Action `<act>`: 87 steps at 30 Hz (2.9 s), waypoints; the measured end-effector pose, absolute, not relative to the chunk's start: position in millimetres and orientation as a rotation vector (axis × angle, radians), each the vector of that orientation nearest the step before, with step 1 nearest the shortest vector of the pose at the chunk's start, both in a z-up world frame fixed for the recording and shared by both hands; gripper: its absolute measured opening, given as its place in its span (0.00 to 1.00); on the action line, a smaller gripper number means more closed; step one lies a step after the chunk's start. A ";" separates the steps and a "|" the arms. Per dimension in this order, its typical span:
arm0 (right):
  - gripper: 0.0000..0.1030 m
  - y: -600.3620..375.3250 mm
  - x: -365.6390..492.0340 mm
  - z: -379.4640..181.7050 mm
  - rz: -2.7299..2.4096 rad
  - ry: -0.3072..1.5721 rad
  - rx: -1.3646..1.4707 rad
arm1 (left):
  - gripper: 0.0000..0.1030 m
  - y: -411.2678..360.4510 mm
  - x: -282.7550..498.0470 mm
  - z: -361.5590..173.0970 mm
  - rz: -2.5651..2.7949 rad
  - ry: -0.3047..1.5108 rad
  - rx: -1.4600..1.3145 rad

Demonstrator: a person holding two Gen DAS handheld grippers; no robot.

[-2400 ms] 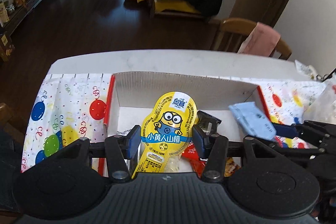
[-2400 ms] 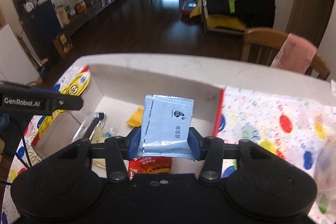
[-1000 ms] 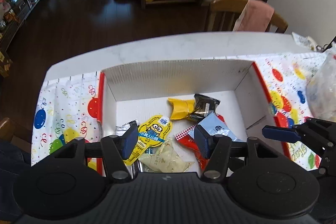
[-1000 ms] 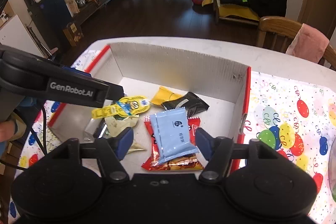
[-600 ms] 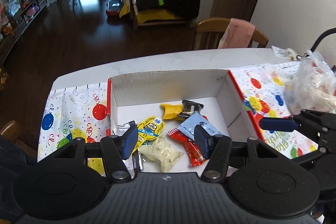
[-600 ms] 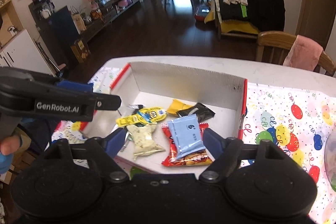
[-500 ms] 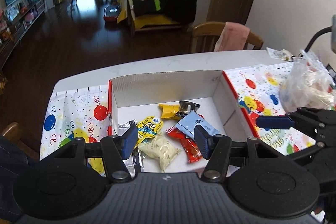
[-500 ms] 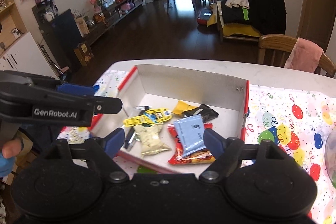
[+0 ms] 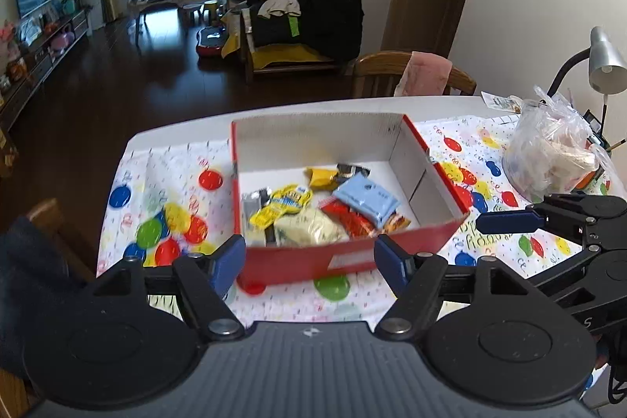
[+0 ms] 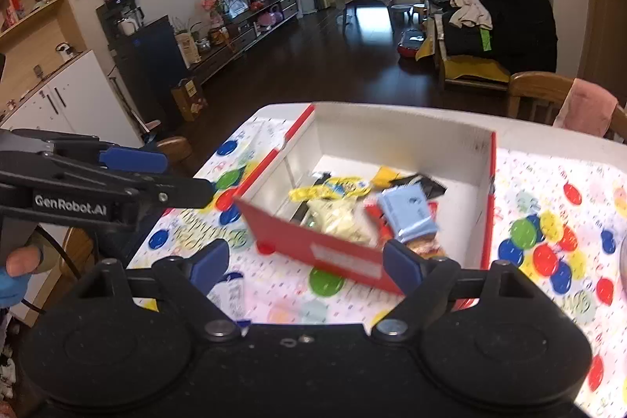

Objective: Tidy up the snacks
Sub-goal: 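Withdraw both grippers from the box back toward the remaining snacks, then grasp the dark wrapped candy with the left gripper while the right grasps the brown chip bag, then lift both held snacks and carry them over the red box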

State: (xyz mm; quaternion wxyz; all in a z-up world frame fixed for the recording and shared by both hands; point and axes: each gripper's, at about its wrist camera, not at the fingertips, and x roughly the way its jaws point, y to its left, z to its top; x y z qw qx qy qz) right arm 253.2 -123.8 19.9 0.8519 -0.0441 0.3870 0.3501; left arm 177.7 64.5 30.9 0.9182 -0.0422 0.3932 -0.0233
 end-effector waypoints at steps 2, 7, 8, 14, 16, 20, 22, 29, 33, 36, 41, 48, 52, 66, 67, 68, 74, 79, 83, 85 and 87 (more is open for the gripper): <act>0.83 -122.6 245.8 16.0 0.737 0.817 -0.090 | 0.70 68.4 164.2 27.8 -0.019 0.792 -0.087; 0.83 -124.5 230.7 3.5 0.753 0.831 -0.069 | 0.72 74.8 132.0 16.8 0.010 0.776 -0.091; 0.83 -124.3 228.3 0.5 0.756 0.837 -0.068 | 0.76 77.0 126.5 13.9 0.013 0.779 -0.098; 0.84 -127.7 207.5 -21.8 0.767 0.856 -0.072 | 0.78 88.1 97.4 -9.3 0.021 0.818 -0.147; 0.93 -128.2 197.9 -31.5 0.773 0.855 -0.077 | 0.78 89.5 87.3 -18.0 0.021 0.831 -0.163; 0.98 -129.0 182.0 -49.9 0.810 0.870 -0.109 | 0.78 89.7 69.3 -36.2 0.042 0.850 -0.155; 0.98 -124.3 177.3 -56.0 0.841 0.872 -0.168 | 0.78 92.0 64.4 -44.4 0.052 0.872 -0.166; 1.00 -100.0 179.1 -73.5 0.987 0.865 -0.378 | 0.78 96.7 56.3 -65.4 0.081 0.916 -0.221; 1.00 -80.4 179.0 -87.7 1.054 0.850 -0.522 | 0.78 94.7 56.6 -74.3 0.072 0.940 -0.236; 0.99 -66.4 177.0 -97.1 1.103 0.796 -0.666 | 0.78 93.9 58.9 -81.5 0.062 0.965 -0.245; 0.93 -49.6 173.4 -112.7 1.192 0.708 -0.889 | 0.78 93.4 66.0 -95.4 0.039 1.017 -0.282; 0.76 -36.9 183.0 -124.7 1.257 0.742 -0.933 | 0.78 97.3 79.1 -114.9 0.057 1.081 -0.330; 0.65 -37.5 188.7 -125.5 1.260 0.787 -0.874 | 0.77 96.0 88.6 -120.0 0.064 1.091 -0.332; 0.45 -73.0 191.2 -112.9 1.176 0.848 -0.630 | 0.63 89.9 110.5 -138.8 0.099 1.154 -0.284; 0.45 -75.6 190.1 -111.3 1.166 0.849 -0.615 | 0.63 89.3 111.2 -139.6 0.098 1.156 -0.279; 0.45 -77.9 189.1 -110.0 1.154 0.849 -0.600 | 0.61 88.4 112.2 -140.9 0.100 1.160 -0.271; 0.45 -92.1 188.2 -104.2 1.056 0.877 -0.493 | 0.54 82.6 114.4 -146.2 0.118 1.176 -0.214; 0.45 -105.5 188.4 -102.4 0.990 0.917 -0.375 | 0.45 82.4 114.6 -145.8 0.125 1.165 -0.206; 0.44 -112.1 183.0 -102.8 0.953 0.937 -0.325 | 0.35 85.9 112.3 -144.3 0.121 1.147 -0.228; 0.44 -114.1 178.9 -102.1 0.937 0.940 -0.312 | 0.33 87.1 110.2 -143.7 0.121 1.136 -0.237; 0.44 -116.2 175.5 -100.5 0.927 0.940 -0.294 | 0.32 87.2 108.1 -143.2 0.114 1.128 -0.236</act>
